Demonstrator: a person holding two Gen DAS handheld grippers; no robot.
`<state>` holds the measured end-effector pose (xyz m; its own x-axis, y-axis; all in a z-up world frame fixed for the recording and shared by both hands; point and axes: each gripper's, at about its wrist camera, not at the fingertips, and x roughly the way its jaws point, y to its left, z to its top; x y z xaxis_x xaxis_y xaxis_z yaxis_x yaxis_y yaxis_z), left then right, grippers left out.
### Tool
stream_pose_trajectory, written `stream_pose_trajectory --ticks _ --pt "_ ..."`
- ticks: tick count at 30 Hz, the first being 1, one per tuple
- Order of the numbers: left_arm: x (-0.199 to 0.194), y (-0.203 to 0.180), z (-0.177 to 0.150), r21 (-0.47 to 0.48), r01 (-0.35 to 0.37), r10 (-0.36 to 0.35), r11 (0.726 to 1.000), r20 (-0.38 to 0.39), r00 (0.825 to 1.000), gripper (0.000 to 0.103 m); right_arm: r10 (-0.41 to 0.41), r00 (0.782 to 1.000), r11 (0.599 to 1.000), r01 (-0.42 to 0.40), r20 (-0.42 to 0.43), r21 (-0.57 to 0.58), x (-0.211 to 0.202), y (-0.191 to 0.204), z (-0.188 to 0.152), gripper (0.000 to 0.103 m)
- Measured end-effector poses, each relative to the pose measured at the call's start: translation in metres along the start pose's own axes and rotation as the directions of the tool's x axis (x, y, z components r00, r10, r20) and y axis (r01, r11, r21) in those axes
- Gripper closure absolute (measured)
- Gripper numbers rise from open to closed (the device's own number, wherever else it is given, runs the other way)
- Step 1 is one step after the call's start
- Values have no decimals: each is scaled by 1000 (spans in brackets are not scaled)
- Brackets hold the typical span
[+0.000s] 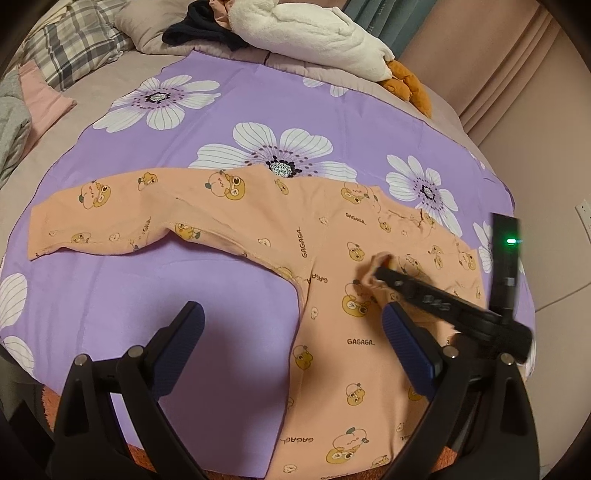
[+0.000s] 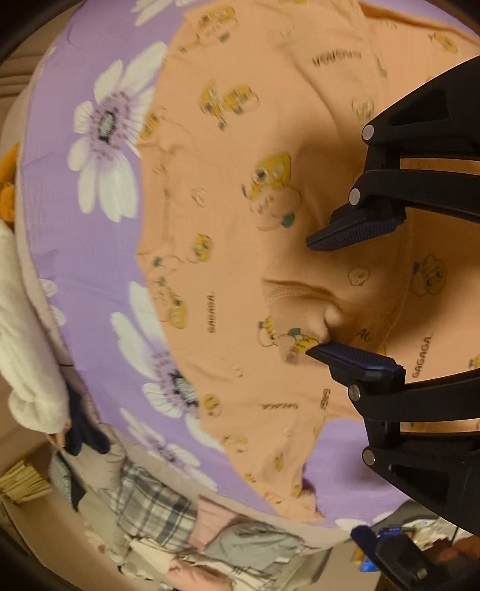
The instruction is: Fold small clothes
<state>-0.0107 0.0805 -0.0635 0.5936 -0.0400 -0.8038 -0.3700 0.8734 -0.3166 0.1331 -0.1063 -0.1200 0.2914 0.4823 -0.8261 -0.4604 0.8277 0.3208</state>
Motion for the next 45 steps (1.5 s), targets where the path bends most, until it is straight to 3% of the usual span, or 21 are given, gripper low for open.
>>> stream_pose_trajectory --ticks 8,11,13,19,25,29,32,34,36,39,41,45 --pt "10 -3 -1 8 11 -11 1000 -27 1000 6 -10 1000 998 9 -12 -55 14 18 0 51" --pt "14 -10 1 28 34 -33 999 -35 999 6 21 1000 999 -21 -2 -32 -2 9 2 51" --pt "18 -16 5 41 51 -50 998 -36 998 6 24 998 1000 -24 54 4 -25 -6 5 51" --pt "47 -44 15 55 145 -141 988 -69 988 6 -147 968 981 117 203 151 -94 -76 2 51" --pt "104 -70 20 75 163 -151 984 -140 979 8 -240 951 936 174 193 305 -114 -132 -23 51" --pt "131 -71 19 65 146 -132 987 -185 974 26 -284 943 906 203 176 372 -120 -156 -41 51" --pt "137 -74 16 76 147 -133 986 -170 977 27 -294 942 888 206 164 410 -122 -171 -51 51" --pt "137 -76 15 84 144 -129 986 -159 979 43 -301 941 878 210 155 431 -123 -178 -58 51" --pt "141 -77 14 98 135 -117 986 -170 979 71 -300 942 869 205 151 450 -122 -184 -61 51" --pt "142 -80 13 128 111 -88 986 -169 982 88 -293 944 868 196 152 456 -121 -185 -63 51" --pt "138 -83 14 131 113 -90 985 -170 981 95 -290 945 869 193 154 456 -121 -185 -64 51" --pt "117 -94 26 130 138 -122 982 -122 985 96 -288 945 869 190 155 458 -121 -185 -64 51"
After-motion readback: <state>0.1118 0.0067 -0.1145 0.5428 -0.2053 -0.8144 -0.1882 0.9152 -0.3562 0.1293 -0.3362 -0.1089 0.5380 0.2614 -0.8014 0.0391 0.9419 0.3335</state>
